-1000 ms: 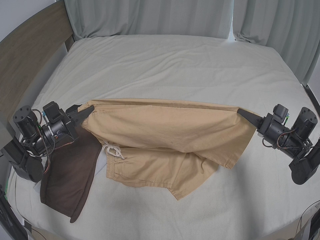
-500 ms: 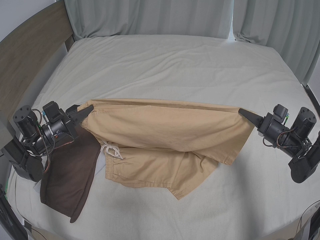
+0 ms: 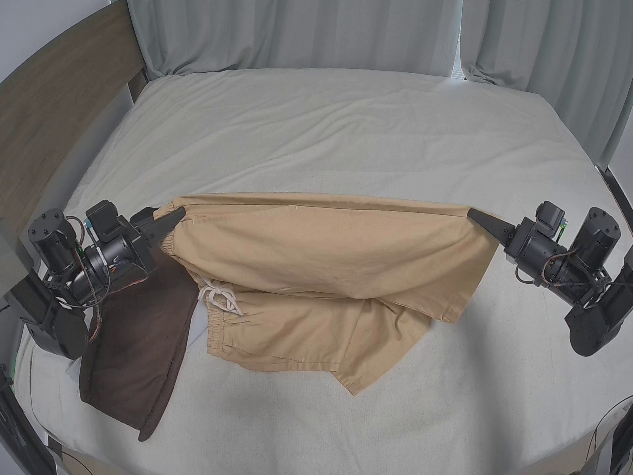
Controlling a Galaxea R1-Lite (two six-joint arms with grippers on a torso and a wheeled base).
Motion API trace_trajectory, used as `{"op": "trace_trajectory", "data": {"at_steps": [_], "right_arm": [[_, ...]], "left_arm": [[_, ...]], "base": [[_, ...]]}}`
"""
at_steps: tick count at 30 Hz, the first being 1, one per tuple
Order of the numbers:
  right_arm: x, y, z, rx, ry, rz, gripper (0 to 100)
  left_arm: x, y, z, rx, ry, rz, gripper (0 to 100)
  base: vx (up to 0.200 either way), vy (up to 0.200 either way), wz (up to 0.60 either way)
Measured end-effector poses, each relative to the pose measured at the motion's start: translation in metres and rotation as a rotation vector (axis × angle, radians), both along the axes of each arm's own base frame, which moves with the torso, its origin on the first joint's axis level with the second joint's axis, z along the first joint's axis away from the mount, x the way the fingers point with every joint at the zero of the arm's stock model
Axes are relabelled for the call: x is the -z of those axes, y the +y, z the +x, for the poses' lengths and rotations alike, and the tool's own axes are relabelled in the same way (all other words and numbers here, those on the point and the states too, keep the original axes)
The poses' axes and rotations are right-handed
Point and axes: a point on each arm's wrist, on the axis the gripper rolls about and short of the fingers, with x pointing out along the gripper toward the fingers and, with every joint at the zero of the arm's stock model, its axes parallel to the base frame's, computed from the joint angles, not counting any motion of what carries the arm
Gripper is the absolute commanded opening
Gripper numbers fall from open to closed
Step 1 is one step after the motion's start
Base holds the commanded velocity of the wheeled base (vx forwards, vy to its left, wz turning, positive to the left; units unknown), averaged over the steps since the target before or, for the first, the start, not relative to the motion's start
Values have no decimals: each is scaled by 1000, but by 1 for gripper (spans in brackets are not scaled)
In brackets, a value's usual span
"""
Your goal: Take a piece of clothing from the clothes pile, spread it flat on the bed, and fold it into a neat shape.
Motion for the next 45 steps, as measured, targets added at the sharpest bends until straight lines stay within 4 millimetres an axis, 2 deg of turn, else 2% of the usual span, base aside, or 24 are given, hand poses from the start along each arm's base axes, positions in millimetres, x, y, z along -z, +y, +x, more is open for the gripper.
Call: {"op": "trace_trajectory", "data": {"at_steps": [16, 33, 45], "right_arm": [[3, 6, 52, 5, -72, 12, 0], [36, 0, 106, 36, -71, 12, 0], [47, 0, 132, 43, -104, 17, 0]], "left_arm": [[3, -8, 38, -81, 16, -109, 0], [19, -18, 78, -122, 15, -179, 0], [37, -19, 109, -129, 21, -229, 0]], "base": [[0, 0, 0], [0, 0, 0], [0, 0, 0]]}}
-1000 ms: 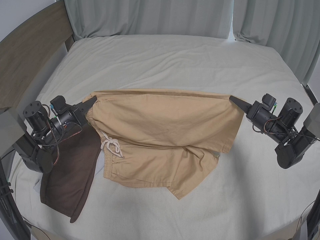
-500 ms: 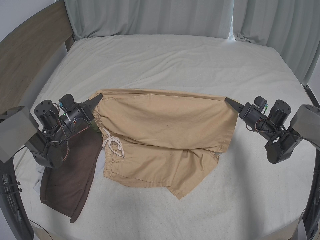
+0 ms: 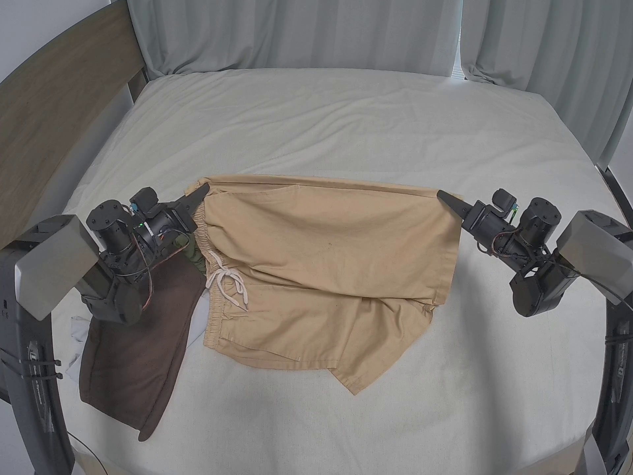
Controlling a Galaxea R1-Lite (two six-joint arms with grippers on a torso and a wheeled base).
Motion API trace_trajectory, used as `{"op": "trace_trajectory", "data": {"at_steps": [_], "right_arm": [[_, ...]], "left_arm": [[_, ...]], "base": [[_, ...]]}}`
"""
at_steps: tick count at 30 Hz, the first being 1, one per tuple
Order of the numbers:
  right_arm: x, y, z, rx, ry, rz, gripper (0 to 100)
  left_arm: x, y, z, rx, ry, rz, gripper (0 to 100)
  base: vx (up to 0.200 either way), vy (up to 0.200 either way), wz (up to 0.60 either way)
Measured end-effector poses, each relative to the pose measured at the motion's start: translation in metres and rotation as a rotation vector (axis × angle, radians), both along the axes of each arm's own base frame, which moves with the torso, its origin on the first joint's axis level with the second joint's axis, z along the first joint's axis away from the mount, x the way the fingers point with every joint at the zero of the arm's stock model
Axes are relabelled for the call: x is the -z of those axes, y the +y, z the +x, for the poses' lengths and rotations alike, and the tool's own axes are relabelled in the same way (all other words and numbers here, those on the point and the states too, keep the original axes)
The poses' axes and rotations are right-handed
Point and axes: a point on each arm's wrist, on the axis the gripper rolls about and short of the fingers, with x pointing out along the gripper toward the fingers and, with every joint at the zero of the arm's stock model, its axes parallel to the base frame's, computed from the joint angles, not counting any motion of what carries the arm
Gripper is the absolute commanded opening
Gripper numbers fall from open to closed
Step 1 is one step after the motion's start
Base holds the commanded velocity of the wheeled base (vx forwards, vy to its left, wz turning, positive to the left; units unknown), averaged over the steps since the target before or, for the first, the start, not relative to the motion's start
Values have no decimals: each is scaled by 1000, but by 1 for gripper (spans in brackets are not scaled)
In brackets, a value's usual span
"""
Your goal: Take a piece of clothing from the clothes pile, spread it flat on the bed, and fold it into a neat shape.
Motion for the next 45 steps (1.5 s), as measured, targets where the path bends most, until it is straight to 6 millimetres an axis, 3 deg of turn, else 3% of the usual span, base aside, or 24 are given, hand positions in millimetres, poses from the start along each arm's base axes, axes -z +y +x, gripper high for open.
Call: {"op": "trace_trajectory", "data": {"at_steps": [25, 26, 37, 45], "right_arm": [[11, -6, 44, 22, -22, 5, 0], [11, -7, 45, 23, -23, 5, 100], [9, -8, 52, 37, -42, 9, 100], [28, -7, 33, 38, 28, -17, 100]], "left_arm": [[22, -2, 34, -1, 4, -88, 0], [22, -2, 34, 0, 4, -89, 100], [26, -5, 39, 16, 88, -153, 100], [38, -8, 34, 16, 173, -151, 100]], "base": [[0, 0, 0], [0, 0, 0], [0, 0, 0], [0, 0, 0]]}}
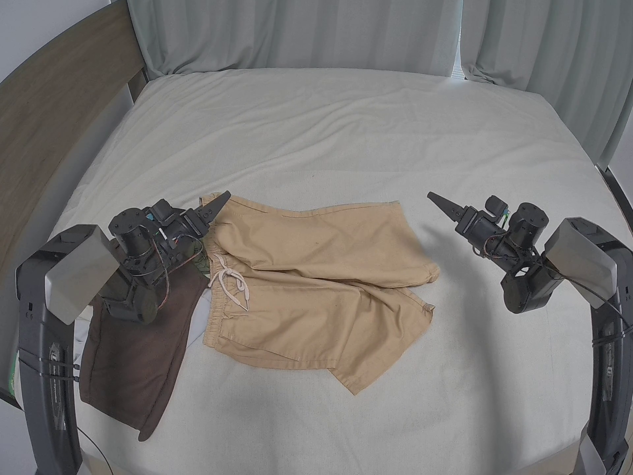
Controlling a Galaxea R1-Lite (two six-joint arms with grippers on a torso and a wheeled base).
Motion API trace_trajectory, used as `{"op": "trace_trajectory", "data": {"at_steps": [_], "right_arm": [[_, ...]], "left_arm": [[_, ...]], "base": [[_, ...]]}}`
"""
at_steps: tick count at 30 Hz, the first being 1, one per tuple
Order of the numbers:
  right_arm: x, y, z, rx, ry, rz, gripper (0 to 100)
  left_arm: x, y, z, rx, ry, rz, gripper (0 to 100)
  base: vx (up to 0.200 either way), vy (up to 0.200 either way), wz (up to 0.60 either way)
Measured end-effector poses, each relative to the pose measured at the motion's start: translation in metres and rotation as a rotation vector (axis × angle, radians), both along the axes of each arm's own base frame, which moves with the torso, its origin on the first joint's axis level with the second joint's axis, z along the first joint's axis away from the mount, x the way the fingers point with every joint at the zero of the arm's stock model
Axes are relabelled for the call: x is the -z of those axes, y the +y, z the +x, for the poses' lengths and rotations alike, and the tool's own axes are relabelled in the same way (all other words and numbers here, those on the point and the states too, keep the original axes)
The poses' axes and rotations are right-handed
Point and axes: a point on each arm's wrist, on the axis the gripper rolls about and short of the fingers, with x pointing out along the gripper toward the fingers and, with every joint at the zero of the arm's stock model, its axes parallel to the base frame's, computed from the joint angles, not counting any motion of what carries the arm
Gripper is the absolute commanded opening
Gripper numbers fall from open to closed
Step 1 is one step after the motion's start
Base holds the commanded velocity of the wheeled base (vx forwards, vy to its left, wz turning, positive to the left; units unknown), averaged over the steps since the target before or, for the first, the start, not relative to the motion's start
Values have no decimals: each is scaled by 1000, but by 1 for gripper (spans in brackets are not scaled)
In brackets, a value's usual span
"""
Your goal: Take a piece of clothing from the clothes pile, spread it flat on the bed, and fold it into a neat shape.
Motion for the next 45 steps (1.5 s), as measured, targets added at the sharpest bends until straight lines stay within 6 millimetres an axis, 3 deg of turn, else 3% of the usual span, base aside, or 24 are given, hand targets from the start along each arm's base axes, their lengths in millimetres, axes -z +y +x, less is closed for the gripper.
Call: {"op": "trace_trajectory", "data": {"at_steps": [6, 14, 26, 38, 45], "right_arm": [[8, 0, -26, -3, 58, -15, 100], [13, -1, -69, -2, 135, -72, 100], [21, -4, -128, -7, 233, -183, 100], [39, -6, -136, 38, 304, -210, 100], [55, -2, -133, 26, 346, -215, 100]], "left_arm": [[7, 1, -19, 2, 77, 17, 100], [7, 8, -64, -3, 158, 106, 100], [-10, 24, -134, 65, 193, 213, 100], [-9, 34, -160, 59, 123, 386, 100], [-1, 34, -162, 65, 127, 411, 100]], "base": [[0, 0, 0], [0, 0, 0], [0, 0, 0], [0, 0, 0], [0, 0, 0]]}}
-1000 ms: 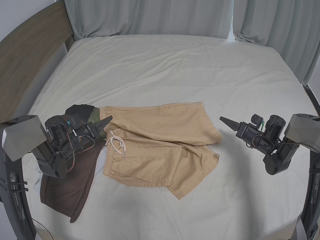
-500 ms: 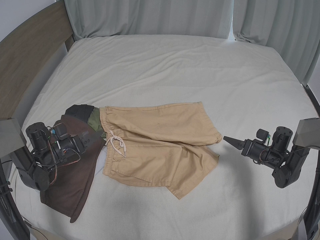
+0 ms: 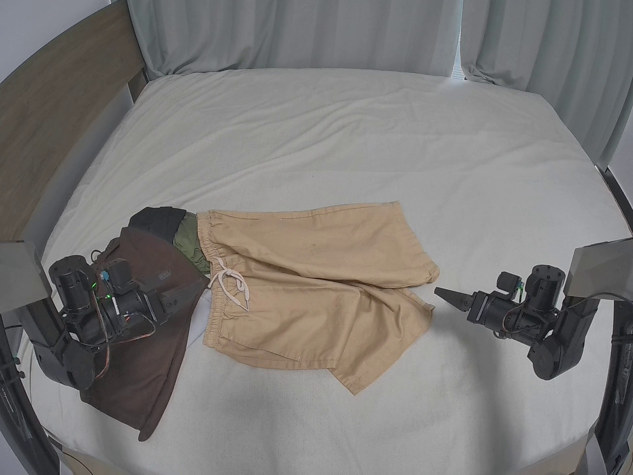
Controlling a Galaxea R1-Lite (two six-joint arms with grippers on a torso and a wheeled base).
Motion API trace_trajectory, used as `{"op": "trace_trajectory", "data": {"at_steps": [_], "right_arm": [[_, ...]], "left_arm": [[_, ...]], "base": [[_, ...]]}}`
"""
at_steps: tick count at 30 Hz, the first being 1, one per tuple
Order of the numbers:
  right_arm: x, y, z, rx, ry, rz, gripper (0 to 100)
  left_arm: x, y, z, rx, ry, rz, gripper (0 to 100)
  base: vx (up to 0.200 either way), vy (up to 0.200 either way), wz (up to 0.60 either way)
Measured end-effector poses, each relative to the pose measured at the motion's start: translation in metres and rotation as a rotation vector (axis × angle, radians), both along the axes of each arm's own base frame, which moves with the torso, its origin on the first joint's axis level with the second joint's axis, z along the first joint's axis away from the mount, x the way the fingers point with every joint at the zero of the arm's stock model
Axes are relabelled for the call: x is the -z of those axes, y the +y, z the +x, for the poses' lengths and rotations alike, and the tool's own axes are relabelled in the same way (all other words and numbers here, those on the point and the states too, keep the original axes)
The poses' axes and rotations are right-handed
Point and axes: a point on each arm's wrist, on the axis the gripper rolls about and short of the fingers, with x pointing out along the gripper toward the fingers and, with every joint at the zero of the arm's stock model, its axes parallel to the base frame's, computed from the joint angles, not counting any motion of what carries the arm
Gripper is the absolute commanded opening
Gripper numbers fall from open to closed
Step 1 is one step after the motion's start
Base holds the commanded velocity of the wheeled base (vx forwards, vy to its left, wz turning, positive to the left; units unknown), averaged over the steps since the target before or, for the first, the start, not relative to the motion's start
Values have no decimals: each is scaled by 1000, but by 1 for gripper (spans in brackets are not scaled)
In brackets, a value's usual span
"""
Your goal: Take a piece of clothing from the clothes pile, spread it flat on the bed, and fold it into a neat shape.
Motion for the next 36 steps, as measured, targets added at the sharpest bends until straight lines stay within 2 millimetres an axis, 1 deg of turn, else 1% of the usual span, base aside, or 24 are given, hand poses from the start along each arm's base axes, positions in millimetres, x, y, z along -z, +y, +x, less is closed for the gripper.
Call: {"op": "trace_trajectory", "data": {"at_steps": [9, 14, 21, 22, 28, 36], "right_arm": [[21, 9, 6, 15, 43, -9, 100], [34, 19, 11, 22, 79, 6, 100], [46, 30, 20, 59, 103, 39, 100], [48, 31, 21, 60, 104, 39, 0], [56, 33, 23, 61, 116, 37, 0], [59, 33, 24, 62, 124, 35, 0]], "left_arm": [[5, -1, -1, 4, 10, -1, 100], [7, -2, -1, 7, 18, -2, 100], [7, -2, -1, 12, 13, -3, 100], [7, -2, -1, 12, 11, -3, 100], [7, -2, -1, 13, 10, -4, 100], [8, -3, 0, 14, 4, -5, 100]], "base": [[0, 0, 0], [0, 0, 0], [0, 0, 0], [0, 0, 0], [0, 0, 0], [0, 0, 0]]}}
